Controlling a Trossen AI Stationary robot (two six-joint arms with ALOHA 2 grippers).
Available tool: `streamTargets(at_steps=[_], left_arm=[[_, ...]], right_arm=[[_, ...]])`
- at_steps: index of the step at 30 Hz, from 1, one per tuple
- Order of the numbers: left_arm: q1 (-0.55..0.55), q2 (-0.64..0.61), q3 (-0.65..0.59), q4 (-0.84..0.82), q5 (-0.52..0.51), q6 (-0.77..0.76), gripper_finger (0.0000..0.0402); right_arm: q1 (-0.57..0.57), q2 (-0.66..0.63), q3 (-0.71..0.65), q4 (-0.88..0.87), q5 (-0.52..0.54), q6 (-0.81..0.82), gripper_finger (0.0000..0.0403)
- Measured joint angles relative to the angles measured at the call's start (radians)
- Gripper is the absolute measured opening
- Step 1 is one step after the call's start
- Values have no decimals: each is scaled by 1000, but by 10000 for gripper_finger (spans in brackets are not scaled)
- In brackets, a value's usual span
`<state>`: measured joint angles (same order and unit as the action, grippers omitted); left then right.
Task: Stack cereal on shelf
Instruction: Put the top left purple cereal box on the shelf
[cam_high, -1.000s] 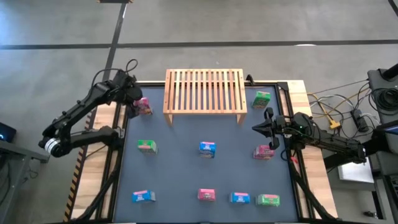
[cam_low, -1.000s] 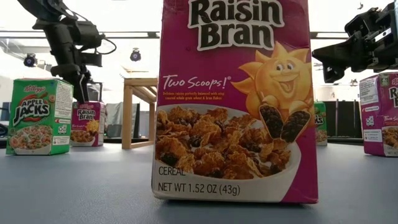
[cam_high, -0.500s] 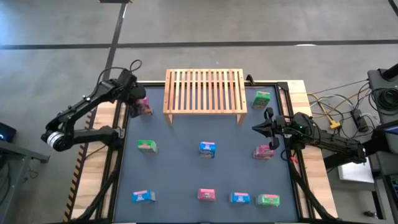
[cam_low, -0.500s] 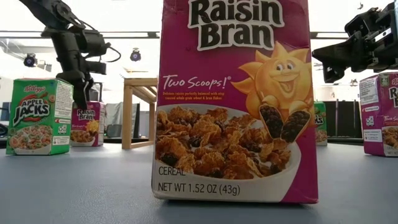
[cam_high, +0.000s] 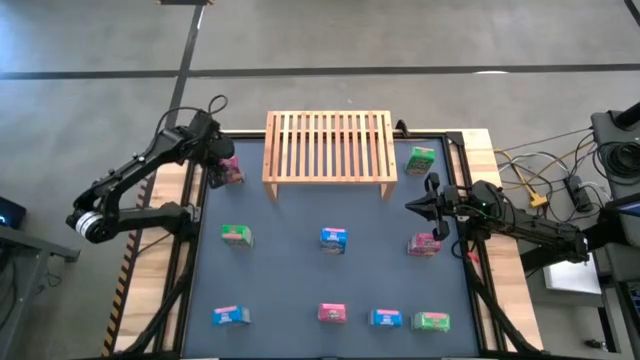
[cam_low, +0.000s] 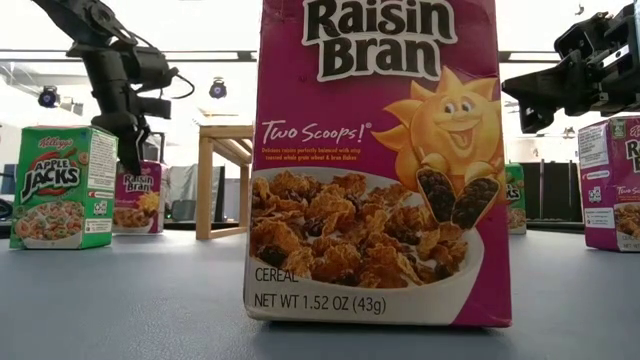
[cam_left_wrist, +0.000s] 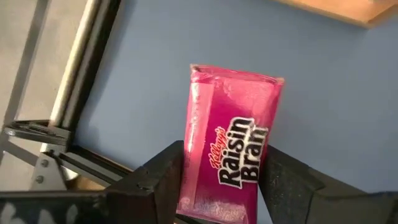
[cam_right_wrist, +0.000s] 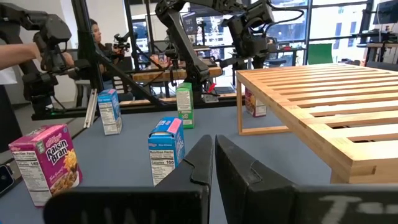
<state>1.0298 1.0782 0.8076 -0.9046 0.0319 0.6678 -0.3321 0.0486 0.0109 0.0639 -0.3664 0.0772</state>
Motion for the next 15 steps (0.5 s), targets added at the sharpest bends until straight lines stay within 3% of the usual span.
streamTargets(at_steps=[11, 15], left_arm=[[0, 0, 273, -101, -14, -33, 167], [0, 0, 371, -123, 31, -42, 167]], right_arm=[[0, 0, 0, 0, 0, -1, 9], [0, 0, 0, 0, 0, 0, 9]])
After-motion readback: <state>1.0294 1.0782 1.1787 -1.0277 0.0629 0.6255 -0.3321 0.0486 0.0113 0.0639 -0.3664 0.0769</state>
